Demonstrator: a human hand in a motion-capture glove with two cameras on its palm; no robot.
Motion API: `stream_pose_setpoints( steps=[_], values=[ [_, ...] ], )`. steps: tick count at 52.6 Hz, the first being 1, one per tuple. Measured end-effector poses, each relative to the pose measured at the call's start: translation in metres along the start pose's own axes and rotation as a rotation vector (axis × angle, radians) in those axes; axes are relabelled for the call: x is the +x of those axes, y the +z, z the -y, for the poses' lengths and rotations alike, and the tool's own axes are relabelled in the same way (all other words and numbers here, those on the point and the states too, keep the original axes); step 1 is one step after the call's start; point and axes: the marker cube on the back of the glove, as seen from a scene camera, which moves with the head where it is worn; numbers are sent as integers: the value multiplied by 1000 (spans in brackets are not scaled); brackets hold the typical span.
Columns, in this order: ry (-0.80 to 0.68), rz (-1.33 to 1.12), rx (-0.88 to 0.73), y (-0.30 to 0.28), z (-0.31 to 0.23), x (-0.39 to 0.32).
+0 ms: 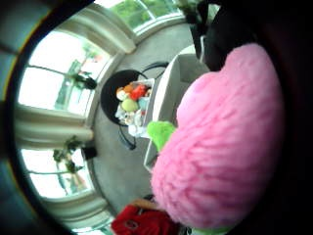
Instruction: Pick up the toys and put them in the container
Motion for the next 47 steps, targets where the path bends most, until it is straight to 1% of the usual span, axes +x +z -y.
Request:
stream_pose_setpoints(
  steps=[1,4,5,8,10,15,18,20,23,26,27,30,33,39,41,44,45,47],
  values=[
    [-5,15,-23,1,-2,1],
    [62,35,-78,4,-3,7],
    [51,46,-91,5,-4,8],
    [-63,96,-116,5,-11,8],
    [-84,125,-128,4,-14,6],
    [60,148,-121,5,-10,9],
    [76,196,-97,4,-10,20],
    [15,180,-71,4,-14,26],
    [-142,114,-15,4,-21,34],
    [-146,126,36,-1,-21,38],
    [-164,123,51,-3,-22,38],
    [-278,67,81,-3,-26,42],
    [-307,49,85,-2,-27,43],
    [-276,69,77,-4,-32,41],
    [-206,107,62,-5,-37,37],
    [-30,126,43,-2,-36,38],
    [-7,115,41,0,-36,41],
    [-60,101,43,4,-41,44]
  ],
)
